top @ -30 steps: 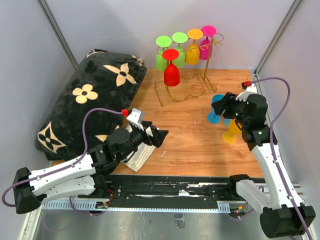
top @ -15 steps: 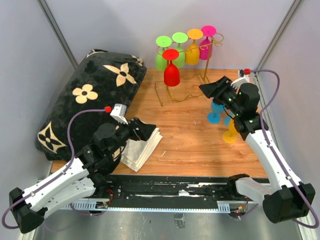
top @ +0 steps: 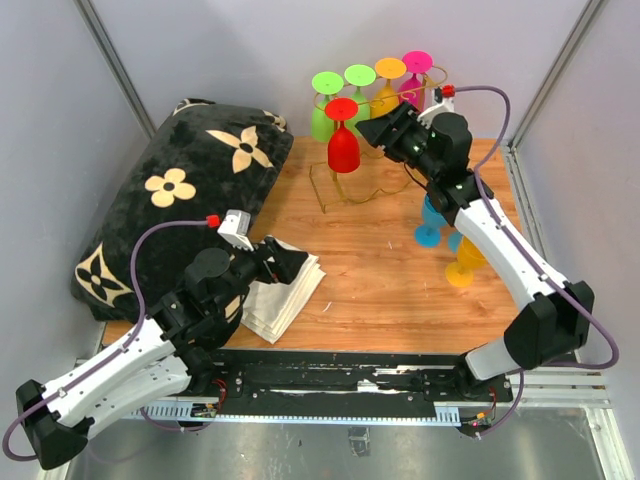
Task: Take the wine glass off the wine glass rack
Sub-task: Pick up the wine glass from the wine rack.
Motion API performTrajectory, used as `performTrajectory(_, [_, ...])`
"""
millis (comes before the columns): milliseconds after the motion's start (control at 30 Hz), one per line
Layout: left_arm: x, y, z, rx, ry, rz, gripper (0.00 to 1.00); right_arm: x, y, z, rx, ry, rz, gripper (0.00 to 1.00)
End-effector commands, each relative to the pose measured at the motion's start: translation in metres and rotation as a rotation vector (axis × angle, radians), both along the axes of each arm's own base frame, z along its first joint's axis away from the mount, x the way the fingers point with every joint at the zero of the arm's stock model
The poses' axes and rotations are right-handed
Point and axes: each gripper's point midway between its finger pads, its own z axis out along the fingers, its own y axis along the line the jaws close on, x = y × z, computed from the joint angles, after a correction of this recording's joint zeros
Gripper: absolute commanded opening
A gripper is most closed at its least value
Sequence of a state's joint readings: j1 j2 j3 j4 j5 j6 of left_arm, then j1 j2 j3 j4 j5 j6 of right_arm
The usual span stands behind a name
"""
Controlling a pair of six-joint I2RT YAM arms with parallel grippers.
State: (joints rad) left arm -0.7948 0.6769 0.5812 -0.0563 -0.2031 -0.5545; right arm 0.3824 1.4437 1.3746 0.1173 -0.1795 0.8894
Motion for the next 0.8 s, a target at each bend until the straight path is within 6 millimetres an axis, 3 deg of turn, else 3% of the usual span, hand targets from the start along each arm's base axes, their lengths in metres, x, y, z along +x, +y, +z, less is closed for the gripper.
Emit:
performTrajectory(0, [0.001,0.006,0.013,0.002,-0.037,0.012,1.0,0.014,0.011,0.023,0.017,-0.074,-0.041,0.61])
performTrajectory(200, [-0.002,0.008,0.015,0.005,-0.037,0.012,1.0,0.038,0.002,0.023,0.053,-0.063,-0.153,0.59])
performTrajectory(333, [-0.004,0.006,0.014,-0.008,-0.042,-0.004,1.0,0.05,0.008,0.014,0.11,-0.019,-0.163,0.54])
performTrajectory(533, [-0.005,0.008,0.012,-0.011,-0.034,0.001,1.0,0.06,0.017,0.018,0.115,-0.022,-0.14,0.54])
performTrajectory(767, [-0.006,0.009,0.009,-0.004,-0.028,0.005,1.0,0.073,0.022,0.015,0.127,-0.005,-0.141,0.41])
